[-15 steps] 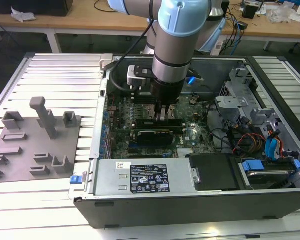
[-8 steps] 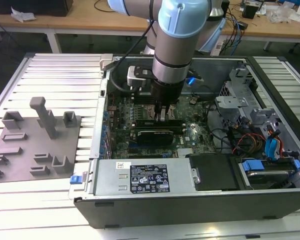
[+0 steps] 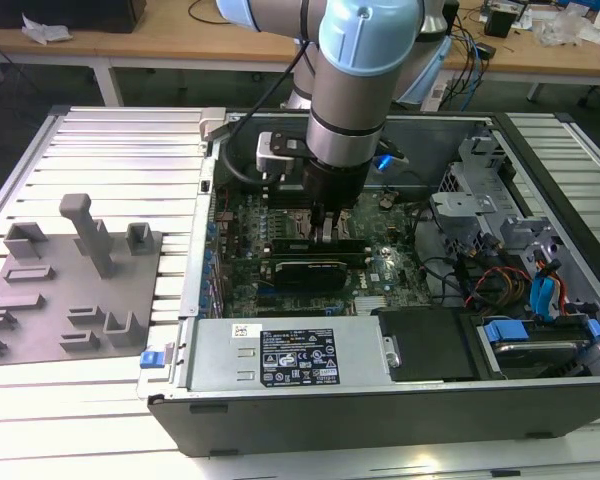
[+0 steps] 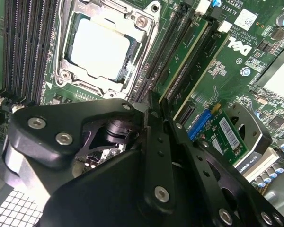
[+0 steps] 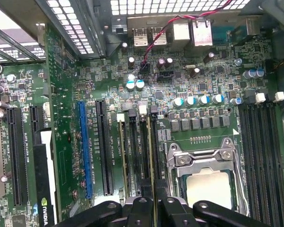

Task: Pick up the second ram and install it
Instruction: 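Insert the second ram into the second slot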

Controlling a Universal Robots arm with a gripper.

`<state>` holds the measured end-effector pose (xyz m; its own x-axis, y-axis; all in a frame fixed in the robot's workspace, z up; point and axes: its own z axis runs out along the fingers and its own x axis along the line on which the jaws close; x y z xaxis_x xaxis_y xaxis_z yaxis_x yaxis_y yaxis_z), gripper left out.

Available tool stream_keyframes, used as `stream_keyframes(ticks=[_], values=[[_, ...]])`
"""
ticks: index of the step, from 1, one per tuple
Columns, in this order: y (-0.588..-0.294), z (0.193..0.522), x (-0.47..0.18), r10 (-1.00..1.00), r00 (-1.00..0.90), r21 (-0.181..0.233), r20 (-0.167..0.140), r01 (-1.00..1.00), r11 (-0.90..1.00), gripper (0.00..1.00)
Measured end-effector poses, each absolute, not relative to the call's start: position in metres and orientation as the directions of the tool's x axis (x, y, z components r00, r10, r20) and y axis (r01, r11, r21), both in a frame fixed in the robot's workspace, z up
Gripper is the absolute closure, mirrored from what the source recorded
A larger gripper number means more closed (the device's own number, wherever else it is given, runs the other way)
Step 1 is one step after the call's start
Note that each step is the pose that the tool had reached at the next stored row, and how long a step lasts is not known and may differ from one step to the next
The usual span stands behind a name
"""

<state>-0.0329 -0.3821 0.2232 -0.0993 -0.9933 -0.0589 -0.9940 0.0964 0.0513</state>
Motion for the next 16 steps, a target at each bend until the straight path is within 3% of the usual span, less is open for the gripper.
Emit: stream_keyframes(ticks=[16], values=[[-0.3828, 0.2237, -0.0329, -0.995, -0.081, 0.051, -0.059, -0.996, 0.078, 0.86]])
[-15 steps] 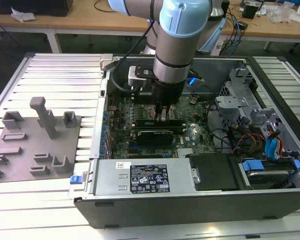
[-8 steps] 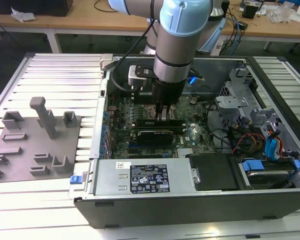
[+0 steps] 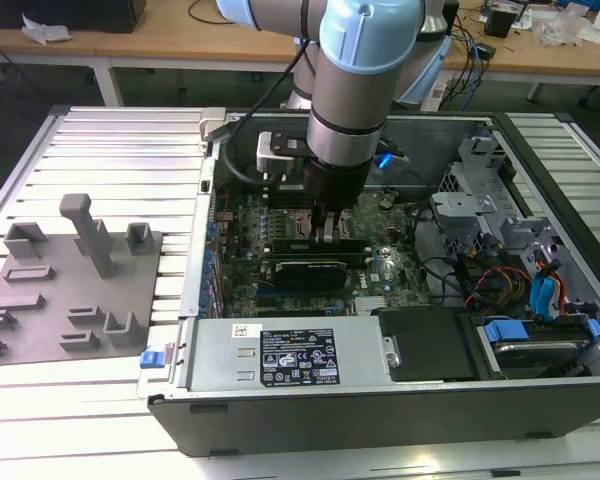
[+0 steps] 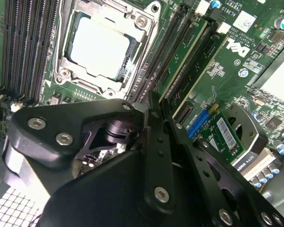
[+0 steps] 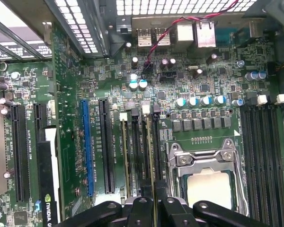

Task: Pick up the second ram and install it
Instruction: 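Insert the second ram into the second slot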

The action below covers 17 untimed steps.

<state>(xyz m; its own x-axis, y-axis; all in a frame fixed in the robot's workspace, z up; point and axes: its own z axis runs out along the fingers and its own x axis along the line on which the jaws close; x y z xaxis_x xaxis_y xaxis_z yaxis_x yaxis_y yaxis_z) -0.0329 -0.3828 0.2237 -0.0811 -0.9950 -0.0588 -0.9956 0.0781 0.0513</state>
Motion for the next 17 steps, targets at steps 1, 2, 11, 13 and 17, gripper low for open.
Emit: stream_keyframes(ticks=[1, 2, 11, 13, 17], values=[[-0.383, 0.223, -0.033, -0.995, -0.081, 0.051, -0.059, -0.996, 0.078, 0.86], [-0.383, 0.223, -0.033, -0.995, -0.081, 0.051, -0.059, -0.996, 0.078, 0.86], [-0.381, 0.249, -0.033, -0.995, -0.081, 0.051, -0.054, -0.996, 0.078, 0.79], [-0.373, 0.266, -0.033, -0.996, -0.081, 0.049, -0.036, -0.996, 0.079, 0.87], [-0.369, 0.283, -0.033, -0.996, -0.081, 0.048, -0.026, -0.996, 0.080, 0.89]])
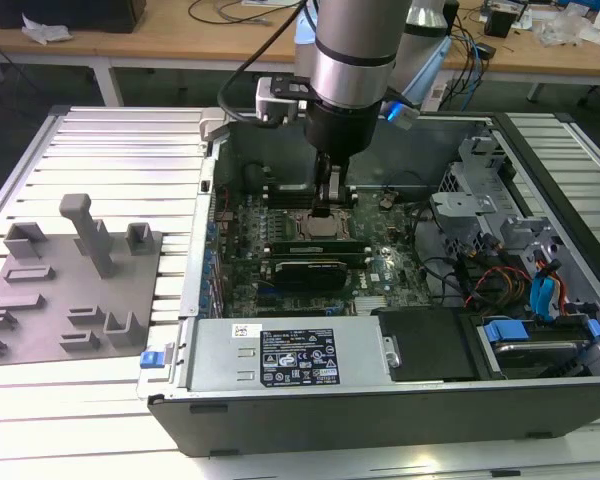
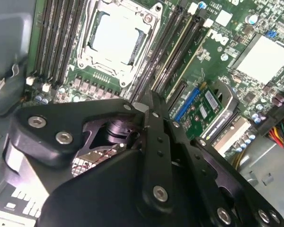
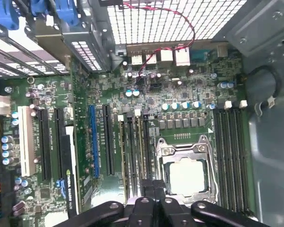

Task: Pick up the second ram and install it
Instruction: 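Insert the second ram into the second slot, then press down the second ram until it locks into place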

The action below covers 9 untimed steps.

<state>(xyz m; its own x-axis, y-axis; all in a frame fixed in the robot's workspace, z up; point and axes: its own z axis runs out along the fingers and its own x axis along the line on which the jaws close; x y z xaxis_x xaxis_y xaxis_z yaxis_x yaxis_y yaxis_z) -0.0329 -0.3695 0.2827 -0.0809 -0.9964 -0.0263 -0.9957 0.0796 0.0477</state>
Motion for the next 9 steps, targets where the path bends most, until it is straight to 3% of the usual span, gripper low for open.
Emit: stream_keyframes(ticks=[9], values=[[-0.3695, 0.2829, -0.0329, -0.996, -0.081, 0.048, -0.026, -0.996, 0.080, 0.89]])
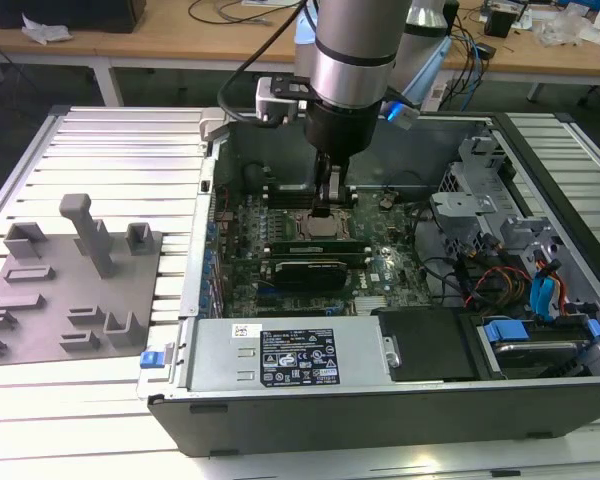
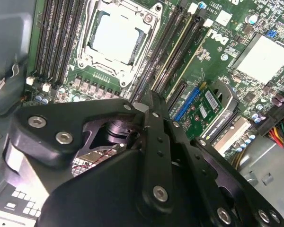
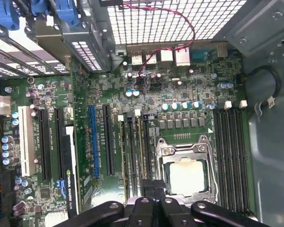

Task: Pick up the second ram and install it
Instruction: 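Press down the second ram until it locks into place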

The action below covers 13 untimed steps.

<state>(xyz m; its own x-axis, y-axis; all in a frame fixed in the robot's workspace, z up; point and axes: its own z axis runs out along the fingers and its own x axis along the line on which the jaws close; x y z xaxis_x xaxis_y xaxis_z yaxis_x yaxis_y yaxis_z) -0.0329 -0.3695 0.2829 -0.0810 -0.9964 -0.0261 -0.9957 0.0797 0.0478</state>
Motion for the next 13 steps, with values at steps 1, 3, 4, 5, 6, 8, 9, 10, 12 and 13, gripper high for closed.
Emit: stream_keyframes(ticks=[1, 3, 4, 5, 6, 8, 9, 10, 12, 13], values=[[-0.370, 0.283, -0.033, -0.996, -0.080, 0.048, -0.026, -0.996, 0.079, 0.89], [-0.370, 0.278, -0.029, -0.997, -0.076, 0.050, -0.026, -0.996, 0.074, 0.89], [-0.370, 0.274, -0.025, -0.997, -0.073, 0.051, -0.026, -0.996, 0.072, 0.89], [-0.370, 0.268, -0.015, -0.997, -0.068, 0.052, -0.026, -0.996, 0.066, 0.89], [-0.369, 0.263, -0.004, -0.998, -0.063, 0.053, -0.025, -0.997, 0.062, 0.89], [-0.369, 0.257, 0.010, -0.998, -0.058, 0.055, -0.024, -0.997, 0.056, 0.89], [-0.370, 0.254, 0.017, -0.998, -0.055, 0.056, -0.023, -0.997, 0.053, 0.89], [-0.370, 0.249, 0.024, -0.998, -0.051, 0.057, -0.023, -0.997, 0.049, 0.89], [-0.370, 0.240, 0.025, -0.999, -0.047, 0.059, -0.023, -0.997, 0.045, 0.89], [-0.370, 0.236, 0.025, -0.999, -0.045, 0.060, -0.023, -0.997, 0.043, 0.89]])
